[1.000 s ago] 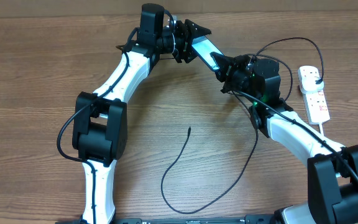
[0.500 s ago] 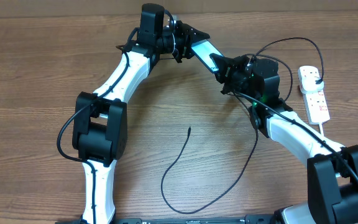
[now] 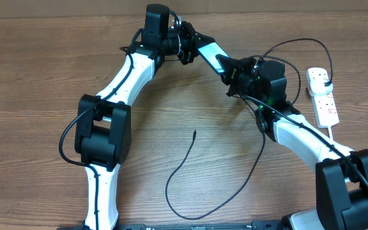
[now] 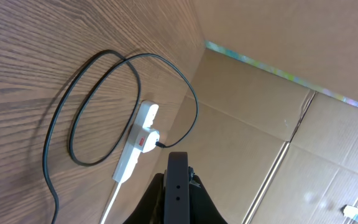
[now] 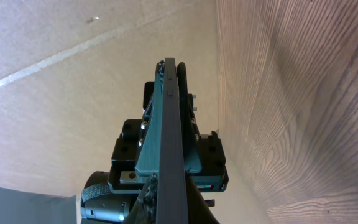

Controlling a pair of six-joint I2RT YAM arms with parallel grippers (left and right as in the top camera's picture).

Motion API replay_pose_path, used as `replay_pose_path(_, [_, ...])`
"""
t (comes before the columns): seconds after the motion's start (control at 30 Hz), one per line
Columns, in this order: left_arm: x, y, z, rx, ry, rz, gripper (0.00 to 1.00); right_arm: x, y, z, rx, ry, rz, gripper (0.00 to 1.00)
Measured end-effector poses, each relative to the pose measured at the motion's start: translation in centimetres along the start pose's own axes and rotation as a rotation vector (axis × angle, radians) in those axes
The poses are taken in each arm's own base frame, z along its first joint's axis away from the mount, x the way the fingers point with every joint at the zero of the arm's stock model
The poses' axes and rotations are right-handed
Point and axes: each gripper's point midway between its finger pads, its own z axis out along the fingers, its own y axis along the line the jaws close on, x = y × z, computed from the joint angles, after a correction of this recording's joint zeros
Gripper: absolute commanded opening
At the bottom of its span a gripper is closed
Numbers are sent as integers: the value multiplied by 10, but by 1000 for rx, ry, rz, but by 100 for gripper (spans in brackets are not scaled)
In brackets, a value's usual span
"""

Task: Plug charger to phone and switch on socket
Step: 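Move the left gripper to the phone's top end and close on it, then open the right gripper and withdraw it from the phone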

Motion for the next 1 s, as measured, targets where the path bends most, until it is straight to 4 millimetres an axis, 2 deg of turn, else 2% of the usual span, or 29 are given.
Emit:
replay_pose_path(0.07, [0,0,0,0,0,0,4,0,0,0,0,0,2,4])
replay_pose_path(0.13, [0,0,0,0,0,-1,4,0,0,0,1,-1,4,16])
replay_pose_path(0.17, [0,0,0,-1,0,0,4,0,0,0,1,-1,0,25])
replay_pose_path(0.3, [0,5,1,-11,-1,8,4,0,7,0,-25,-3,-21,96])
replay_pose_path(0.33, [0,6,2,-13,-1,2,4,2,8,0,-24,5,-22,100])
replay_pose_path(0.53, [5,5,6,-12,10,10,5,19,-1,3,8,65,-31,100])
replay_pose_path(0.67, [-3,5,-4,-2,8,8,4,23,-2,1,20,114,-49,100])
replay_pose_path(0.77, [-25,4,-27,18,-16,13,4,19,0,-5,24,158,-84,100])
replay_pose_path(0.9, [-62,4,-76,62,-49,45,5,7,6,-17,19,208,-145,100])
replay_pose_path(1.0, [-87,5,-123,110,-56,95,4,0,10,-25,6,244,-210,100])
